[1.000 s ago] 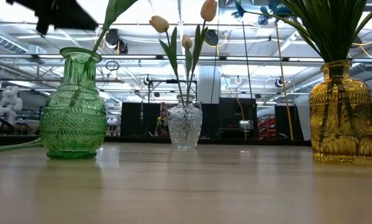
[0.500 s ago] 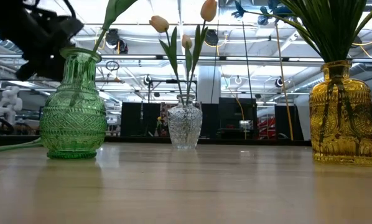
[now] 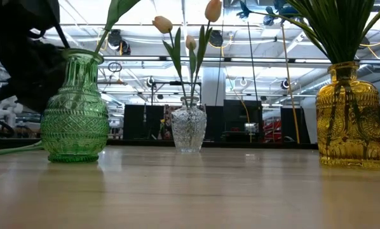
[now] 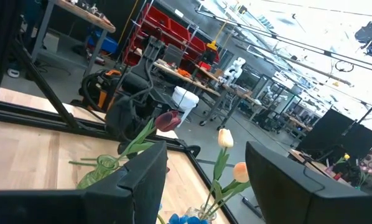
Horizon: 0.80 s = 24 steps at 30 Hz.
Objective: Sort flowers into vase by color
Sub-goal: Put the right red flower into the green vase
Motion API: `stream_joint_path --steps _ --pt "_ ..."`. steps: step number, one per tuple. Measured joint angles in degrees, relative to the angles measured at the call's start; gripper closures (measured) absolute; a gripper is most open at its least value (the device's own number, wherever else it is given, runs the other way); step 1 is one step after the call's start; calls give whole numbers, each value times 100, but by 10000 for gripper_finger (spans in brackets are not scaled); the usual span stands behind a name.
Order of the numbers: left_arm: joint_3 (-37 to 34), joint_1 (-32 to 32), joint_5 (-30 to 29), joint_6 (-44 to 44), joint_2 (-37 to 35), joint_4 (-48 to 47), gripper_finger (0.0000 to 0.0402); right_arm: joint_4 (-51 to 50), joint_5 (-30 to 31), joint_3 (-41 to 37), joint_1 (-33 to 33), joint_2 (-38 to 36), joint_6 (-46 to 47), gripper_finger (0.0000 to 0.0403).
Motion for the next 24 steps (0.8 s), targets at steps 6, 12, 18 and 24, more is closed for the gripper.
stream_joint_path --steps 6,12,18,24 --pt "2 -6 210 -136 203 8 312 0 0 0 0 -2 0 193" --pt "2 -102 553 -139 348 -66 294 -67 0 0 -2 -2 9 193" --pt "4 -136 593 -298 556 -215 258 -171 -3 0 -2 -3 66 193" --pt "4 -136 715 -331 870 -235 240 -171 -2 0 -1 -3 66 193"
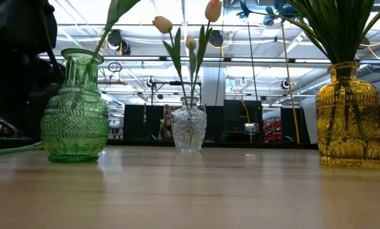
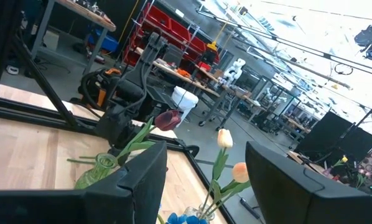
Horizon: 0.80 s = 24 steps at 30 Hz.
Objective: Sort flowers into vase by color
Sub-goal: Put the right red flower into the green vase
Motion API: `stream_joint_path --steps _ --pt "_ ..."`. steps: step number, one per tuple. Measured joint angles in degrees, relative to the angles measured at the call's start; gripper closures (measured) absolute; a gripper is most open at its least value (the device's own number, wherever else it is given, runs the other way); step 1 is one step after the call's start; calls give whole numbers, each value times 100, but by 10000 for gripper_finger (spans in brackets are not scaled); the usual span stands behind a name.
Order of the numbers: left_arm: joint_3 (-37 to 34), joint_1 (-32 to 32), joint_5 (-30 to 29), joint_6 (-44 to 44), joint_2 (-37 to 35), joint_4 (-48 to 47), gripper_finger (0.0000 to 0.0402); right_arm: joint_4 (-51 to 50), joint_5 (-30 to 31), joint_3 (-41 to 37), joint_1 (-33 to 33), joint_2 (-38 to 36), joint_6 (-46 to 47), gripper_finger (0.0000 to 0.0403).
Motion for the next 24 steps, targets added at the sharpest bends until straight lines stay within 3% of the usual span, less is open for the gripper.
stream_joint_path --steps 12,24 --pt "0 5 253 181 394 30 249 4 0 1 -4 0 1 193" --pt "1 4 378 548 470 174 380 7 0 0 -25 -1 1 193"
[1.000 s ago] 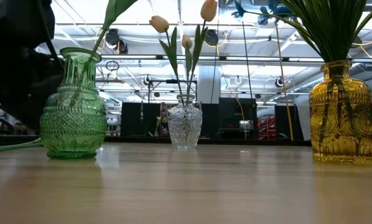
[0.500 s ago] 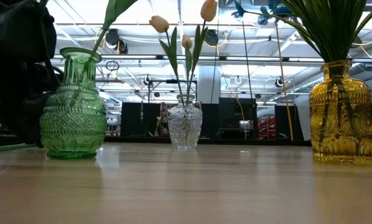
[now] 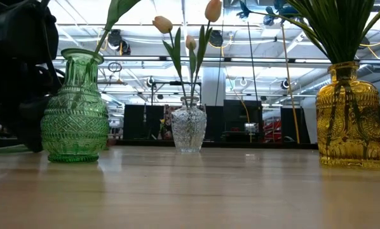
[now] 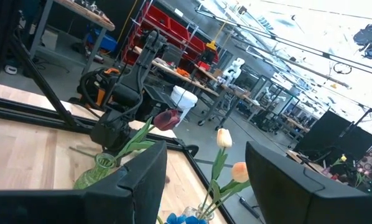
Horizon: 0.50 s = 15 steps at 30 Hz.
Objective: Sort flowers into vase by color
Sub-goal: Put the right red flower into the green vase
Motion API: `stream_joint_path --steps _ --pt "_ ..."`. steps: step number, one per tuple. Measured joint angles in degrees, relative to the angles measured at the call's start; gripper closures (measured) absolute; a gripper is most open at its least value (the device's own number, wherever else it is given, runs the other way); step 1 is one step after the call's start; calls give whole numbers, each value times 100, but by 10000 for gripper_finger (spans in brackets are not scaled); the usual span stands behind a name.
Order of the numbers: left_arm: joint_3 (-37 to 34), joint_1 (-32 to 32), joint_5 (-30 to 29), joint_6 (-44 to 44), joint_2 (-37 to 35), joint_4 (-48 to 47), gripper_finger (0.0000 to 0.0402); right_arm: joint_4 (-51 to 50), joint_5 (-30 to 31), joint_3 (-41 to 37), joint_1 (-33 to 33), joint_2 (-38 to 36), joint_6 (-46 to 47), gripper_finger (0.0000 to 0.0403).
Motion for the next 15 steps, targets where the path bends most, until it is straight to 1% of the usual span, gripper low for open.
stream_joint_path --steps 2,10,15 --pt "2 0 -2 9 31 -1 393 0 0 0 1 0 0 193" --pt "6 0 -9 -3 42 -43 395 0 1 0 2 0 0 193" --pt "131 -10 -96 -41 -81 -459 397 0 2 0 2 0 0 193"
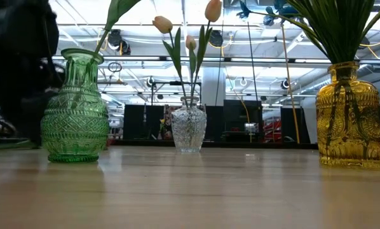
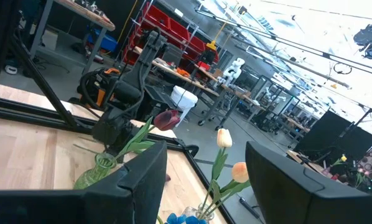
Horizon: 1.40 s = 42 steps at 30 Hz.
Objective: Sort flowers into vase by color
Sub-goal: Put the right red flower into the green vase
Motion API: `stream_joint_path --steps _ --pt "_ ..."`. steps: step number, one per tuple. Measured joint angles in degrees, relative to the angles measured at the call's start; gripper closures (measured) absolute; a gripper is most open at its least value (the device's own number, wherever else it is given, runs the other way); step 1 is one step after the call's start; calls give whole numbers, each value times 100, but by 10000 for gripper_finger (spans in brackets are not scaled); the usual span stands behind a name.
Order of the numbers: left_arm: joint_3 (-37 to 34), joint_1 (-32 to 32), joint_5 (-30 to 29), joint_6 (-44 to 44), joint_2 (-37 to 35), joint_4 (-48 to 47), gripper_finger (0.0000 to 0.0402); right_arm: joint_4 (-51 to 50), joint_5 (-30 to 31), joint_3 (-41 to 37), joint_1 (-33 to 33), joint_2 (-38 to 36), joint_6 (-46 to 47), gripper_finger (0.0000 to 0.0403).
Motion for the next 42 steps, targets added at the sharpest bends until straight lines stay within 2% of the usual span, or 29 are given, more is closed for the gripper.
stream_joint_path --steps 8,19,22,27,32,36,42 --pt "542 -5 -829 -3 -467 -831 398 0 0 0 0 0 -2 193" --pt "1117 -5 -1504 -162 -1142 -2197 398 98 -27 0 2 0 127 193" --pt "1396 -6 -1709 -124 -1329 -2491 398 350 -267 0 2 2 116 193" --pt "2153 -166 -2011 207 -1560 -3043 398 787 -697 2 -5 0 -131 193" --pt "3051 -506 -2760 542 -1685 -3496 398 955 -796 0 -115 0 -270 193" --pt "3665 -814 -3354 1118 -1747 -3450 398 891 -834 0 -117 0 -150 193" --pt "4274 -1396 -4306 2056 -1748 -2993 398 851 -1207 0 -68 0 86 193"
